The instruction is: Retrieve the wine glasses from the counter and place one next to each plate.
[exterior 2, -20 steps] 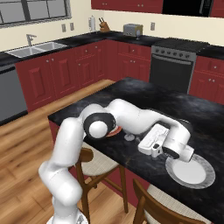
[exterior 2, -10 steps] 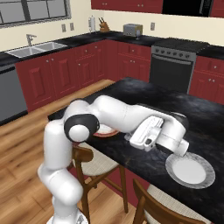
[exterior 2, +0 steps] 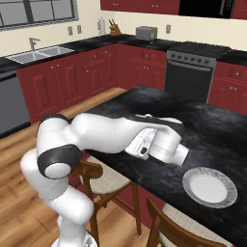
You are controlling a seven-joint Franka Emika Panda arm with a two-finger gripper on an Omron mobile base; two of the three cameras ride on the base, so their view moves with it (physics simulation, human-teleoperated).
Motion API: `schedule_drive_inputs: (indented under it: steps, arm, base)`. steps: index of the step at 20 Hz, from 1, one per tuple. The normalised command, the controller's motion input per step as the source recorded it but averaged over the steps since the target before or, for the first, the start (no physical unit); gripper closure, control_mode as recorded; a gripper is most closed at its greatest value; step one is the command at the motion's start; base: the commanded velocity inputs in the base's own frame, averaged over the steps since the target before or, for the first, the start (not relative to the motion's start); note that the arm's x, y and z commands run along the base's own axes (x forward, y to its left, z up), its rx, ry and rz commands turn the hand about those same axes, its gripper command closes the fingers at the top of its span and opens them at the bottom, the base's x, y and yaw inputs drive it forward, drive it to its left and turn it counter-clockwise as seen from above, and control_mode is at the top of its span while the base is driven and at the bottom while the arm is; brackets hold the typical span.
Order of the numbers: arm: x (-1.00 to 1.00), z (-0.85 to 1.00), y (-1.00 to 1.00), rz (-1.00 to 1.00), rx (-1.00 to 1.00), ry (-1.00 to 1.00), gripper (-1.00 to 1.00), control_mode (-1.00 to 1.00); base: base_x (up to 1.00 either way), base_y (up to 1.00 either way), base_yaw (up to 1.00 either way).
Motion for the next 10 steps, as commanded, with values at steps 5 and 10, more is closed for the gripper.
schedule_drive_inputs:
  steps: [5,10]
  arm:
    - [-0.52,0.46,0.53,-0.12,-0.09,-0.15,-1.0,-1.0]
    - [-0.5,0.71,0.44,-0.03,-0.05,-0.05,-1.0,-1.0]
  base:
    - [0.0,0.0,0.0]
    - [0.0,0.0,0.0]
